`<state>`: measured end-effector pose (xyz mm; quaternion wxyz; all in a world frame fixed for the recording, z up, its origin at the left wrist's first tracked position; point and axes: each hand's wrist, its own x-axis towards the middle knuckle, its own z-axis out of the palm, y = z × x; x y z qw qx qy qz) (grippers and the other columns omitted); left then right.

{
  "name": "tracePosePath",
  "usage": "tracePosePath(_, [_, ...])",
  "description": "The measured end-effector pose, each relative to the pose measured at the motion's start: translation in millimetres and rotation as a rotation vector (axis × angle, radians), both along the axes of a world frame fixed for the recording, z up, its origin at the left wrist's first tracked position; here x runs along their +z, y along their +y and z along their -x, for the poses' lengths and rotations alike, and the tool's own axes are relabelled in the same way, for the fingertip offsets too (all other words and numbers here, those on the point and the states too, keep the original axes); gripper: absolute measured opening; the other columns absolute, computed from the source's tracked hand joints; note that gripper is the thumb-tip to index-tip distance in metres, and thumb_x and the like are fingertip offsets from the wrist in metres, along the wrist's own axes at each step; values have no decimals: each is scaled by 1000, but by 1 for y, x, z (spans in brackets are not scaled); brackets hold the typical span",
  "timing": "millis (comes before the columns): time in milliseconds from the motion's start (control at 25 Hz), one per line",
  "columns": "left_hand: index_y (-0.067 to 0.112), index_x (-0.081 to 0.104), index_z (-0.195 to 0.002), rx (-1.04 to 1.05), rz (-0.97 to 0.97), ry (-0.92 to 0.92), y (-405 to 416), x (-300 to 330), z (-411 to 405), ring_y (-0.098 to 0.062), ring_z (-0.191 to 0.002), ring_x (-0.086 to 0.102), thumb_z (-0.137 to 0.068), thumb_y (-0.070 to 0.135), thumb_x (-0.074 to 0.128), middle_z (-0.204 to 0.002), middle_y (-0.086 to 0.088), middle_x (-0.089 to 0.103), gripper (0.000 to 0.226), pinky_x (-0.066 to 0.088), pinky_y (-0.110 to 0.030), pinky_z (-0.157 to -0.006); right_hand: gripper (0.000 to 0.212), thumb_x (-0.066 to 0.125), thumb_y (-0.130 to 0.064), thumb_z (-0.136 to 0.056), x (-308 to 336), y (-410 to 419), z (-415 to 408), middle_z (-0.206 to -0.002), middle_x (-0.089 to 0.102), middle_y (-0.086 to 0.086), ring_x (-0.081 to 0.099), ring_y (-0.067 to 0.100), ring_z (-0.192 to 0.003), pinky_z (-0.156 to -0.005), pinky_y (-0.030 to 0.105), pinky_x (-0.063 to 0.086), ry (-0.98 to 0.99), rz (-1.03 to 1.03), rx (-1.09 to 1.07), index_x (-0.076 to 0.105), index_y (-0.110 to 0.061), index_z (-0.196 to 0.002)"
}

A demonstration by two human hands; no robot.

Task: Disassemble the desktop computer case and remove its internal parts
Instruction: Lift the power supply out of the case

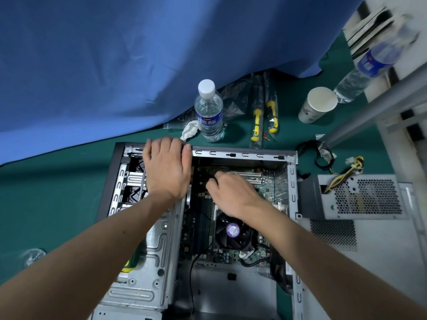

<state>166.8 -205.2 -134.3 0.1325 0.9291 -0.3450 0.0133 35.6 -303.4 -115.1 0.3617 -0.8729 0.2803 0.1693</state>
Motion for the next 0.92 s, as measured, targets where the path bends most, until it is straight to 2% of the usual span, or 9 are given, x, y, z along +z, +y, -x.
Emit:
tracePosePath(80, [17, 55, -97, -2, 11, 5, -1, 1, 0, -25, -103, 46, -103, 39, 23, -99, -2, 55, 40, 20, -44, -113, 33, 31, -32, -103, 15, -2, 17, -97, 54, 6, 52, 24, -94, -89, 39, 44, -35, -77, -24, 54, -11, -94])
tracePosePath(200, [17, 56, -96, -3, 22, 11, 0, 1, 0, -25, -103, 46, -103, 40, 23, -99, -3, 55, 40, 20, -44, -113, 33, 40, -37, -104, 44, -14, 36, -109, 53, -1, 53, 15, -98, -85, 29, 43, -127, -160, -113, 58, -14, -120])
tracePosePath(320, [17, 55, -96, -4, 35, 15, 0, 1, 0, -26, -102, 46, -103, 40, 24, -98, -4, 55, 39, 19, -44, -112, 34, 45, -38, -101, 72, -39, 50, -109, 57, -1, 55, 4, -85, -80, 20, 47, -286, -120, -314, 62, -15, -121])
tracePosePath(480, [17, 55, -96, 2, 33, -2, 0, 0, 0, -26, -101, 46, -103, 40, 24, -97, -3, 55, 39, 19, -43, -111, 42, 44, -33, -102, 90, -95, 52, -97, 62, 26, 50, 31, -76, -72, 44, 42, -460, 87, -640, 67, 3, -99])
tracePosePath(560, [17, 55, -95, 4, 35, -6, 0, -1, -1, -26, -100, 46, -103, 40, 24, -96, -3, 55, 39, 20, -44, -111, 41, 47, -33, -101, 84, -126, 47, -83, 63, 19, 51, 27, -69, -62, 38, 38, -400, 151, -696, 64, 4, -97])
tracePosePath(640, [17, 55, -95, 8, 33, -12, 0, -2, -1, -26, -99, 46, -103, 40, 24, -96, -3, 55, 39, 20, -44, -111, 36, 52, -34, -99, 72, -151, 41, -78, 62, 9, 54, 26, -76, -64, 32, 34, -327, 183, -731, 65, -1, -94])
tracePosePath(760, [16, 55, -95, 9, 19, -18, 0, -3, -1, -27, -100, 46, -103, 40, 24, -96, -4, 55, 40, 20, -44, -111, 37, 55, -37, -98, 49, -168, 38, -91, 61, 14, 53, 30, -84, -72, 31, 37, -79, 242, -622, 65, -1, -99])
tracePosePath(840, [17, 55, -95, 4, 17, -15, 0, -3, -1, -26, -99, 46, -103, 40, 23, -96, -4, 54, 40, 20, -44, -112, 43, 53, -41, -99, 37, -166, 40, -98, 62, 19, 52, 31, -83, -74, 33, 39, 141, 261, -541, 57, 1, -89])
tracePosePath(920, [18, 55, -95, 3, 19, -3, 0, -2, -2, -25, -101, 46, -103, 40, 23, -97, -3, 55, 39, 20, -45, -112, 45, 47, -42, -101, 37, -160, 42, -101, 62, 23, 52, 34, -85, -73, 34, 37, 227, 332, -514, 49, -1, -82])
